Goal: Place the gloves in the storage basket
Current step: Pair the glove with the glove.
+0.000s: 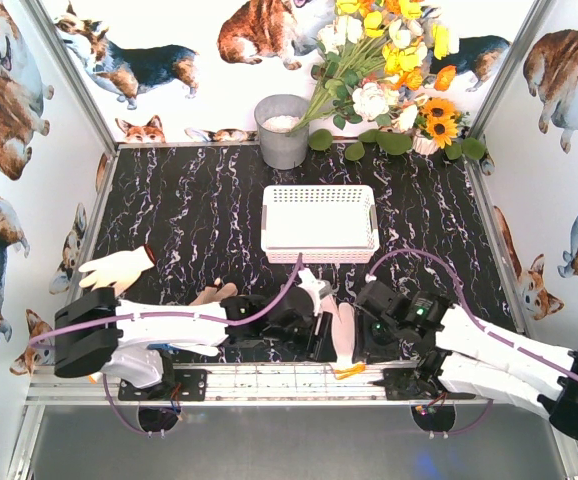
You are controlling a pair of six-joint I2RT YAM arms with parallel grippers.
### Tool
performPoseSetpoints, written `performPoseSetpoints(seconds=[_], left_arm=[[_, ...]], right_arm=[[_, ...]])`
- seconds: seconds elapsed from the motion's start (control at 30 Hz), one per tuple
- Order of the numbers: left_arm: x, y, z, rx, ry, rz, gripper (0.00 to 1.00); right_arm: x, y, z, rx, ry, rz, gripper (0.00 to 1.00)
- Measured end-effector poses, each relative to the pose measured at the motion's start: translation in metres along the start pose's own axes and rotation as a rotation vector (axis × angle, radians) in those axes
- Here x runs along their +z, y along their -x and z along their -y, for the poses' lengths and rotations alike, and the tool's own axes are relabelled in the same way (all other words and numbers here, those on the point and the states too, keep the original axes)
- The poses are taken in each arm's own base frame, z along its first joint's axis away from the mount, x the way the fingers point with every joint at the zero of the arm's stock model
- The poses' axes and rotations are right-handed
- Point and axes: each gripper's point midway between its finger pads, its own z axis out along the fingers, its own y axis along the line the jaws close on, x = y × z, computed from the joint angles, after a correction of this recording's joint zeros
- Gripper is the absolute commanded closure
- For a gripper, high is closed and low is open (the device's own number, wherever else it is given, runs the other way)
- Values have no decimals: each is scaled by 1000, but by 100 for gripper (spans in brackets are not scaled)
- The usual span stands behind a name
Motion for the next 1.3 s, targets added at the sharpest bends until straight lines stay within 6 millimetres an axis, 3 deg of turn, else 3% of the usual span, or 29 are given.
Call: performPoseSetpoints(seconds=[0.2,0.53,0.9,1.17,1.3], left_arm=[[-3,-3,-15,8,27,20,57],[22,-10,-14,-5,-15,-19,69],[42,-23,-26,-18,4,-74,74],[42,-19,-35,-30,33,-59,75],[34,-12,-51,-62,60,-23,75]], right_arm=[[-7,5,-8,-9,28,27,46],[14,-1,2,5,24,1,45],[23,-1,8,0,-23,-14,52],[34,1,7,-14,-13,-12,64],[38,2,1,-15,15,-15,67]])
